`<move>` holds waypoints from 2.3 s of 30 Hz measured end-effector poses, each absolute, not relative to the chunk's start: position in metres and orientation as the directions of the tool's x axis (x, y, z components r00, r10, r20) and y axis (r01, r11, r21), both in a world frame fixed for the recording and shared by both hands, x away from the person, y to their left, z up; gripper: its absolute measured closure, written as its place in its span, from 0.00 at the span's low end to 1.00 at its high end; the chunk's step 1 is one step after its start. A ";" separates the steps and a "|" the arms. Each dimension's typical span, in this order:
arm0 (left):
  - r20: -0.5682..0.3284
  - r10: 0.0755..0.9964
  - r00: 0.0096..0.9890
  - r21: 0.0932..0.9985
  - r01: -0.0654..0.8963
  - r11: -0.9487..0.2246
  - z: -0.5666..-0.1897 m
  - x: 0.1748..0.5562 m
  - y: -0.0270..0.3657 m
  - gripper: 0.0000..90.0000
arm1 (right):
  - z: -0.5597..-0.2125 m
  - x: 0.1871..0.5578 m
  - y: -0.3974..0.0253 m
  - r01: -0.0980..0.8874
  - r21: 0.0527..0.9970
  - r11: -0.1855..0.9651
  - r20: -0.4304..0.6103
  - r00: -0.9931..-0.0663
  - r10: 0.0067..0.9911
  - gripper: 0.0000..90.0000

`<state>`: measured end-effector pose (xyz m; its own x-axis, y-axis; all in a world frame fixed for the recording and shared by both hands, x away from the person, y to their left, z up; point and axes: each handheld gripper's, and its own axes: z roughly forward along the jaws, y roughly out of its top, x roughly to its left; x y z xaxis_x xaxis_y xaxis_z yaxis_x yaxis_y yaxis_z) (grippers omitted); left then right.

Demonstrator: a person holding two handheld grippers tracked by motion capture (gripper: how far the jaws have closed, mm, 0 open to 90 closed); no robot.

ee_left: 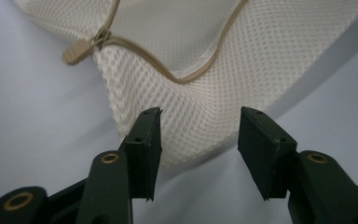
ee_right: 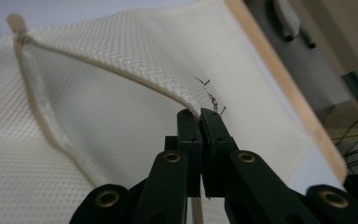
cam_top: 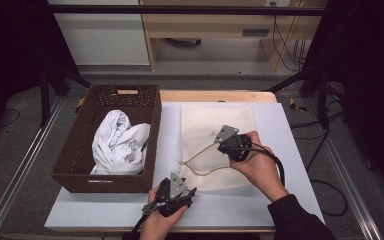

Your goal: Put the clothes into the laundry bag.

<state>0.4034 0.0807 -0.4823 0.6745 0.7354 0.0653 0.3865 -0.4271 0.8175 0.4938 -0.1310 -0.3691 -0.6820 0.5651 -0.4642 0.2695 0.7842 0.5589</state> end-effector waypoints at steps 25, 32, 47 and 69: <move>0.027 0.740 0.672 0.834 0.393 -0.387 -0.464 0.404 0.086 0.36 | -0.331 0.498 -0.118 0.156 0.642 0.751 -0.570 -0.558 0.603 0.98; 0.068 0.697 0.714 0.816 0.362 -0.450 -0.389 0.399 0.095 0.16 | -0.333 0.502 -0.122 0.180 0.657 0.732 -0.504 -0.618 0.604 0.98; 0.139 0.847 0.514 0.747 0.507 -0.430 -0.305 0.485 0.212 0.06 | -0.344 0.500 -0.131 0.155 0.701 0.696 -0.450 -0.661 0.601 0.98; 0.097 0.927 0.363 0.618 0.708 -0.342 -0.365 0.540 0.266 0.06 | -0.356 0.504 -0.127 0.166 0.684 0.710 -0.429 -0.696 0.576 0.98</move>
<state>0.5399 0.2663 -0.3649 0.3633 0.9266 0.0968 0.7079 -0.3421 0.6180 0.5042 -0.1267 -0.3559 -0.6961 0.5758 -0.4288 0.1656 0.7100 0.6845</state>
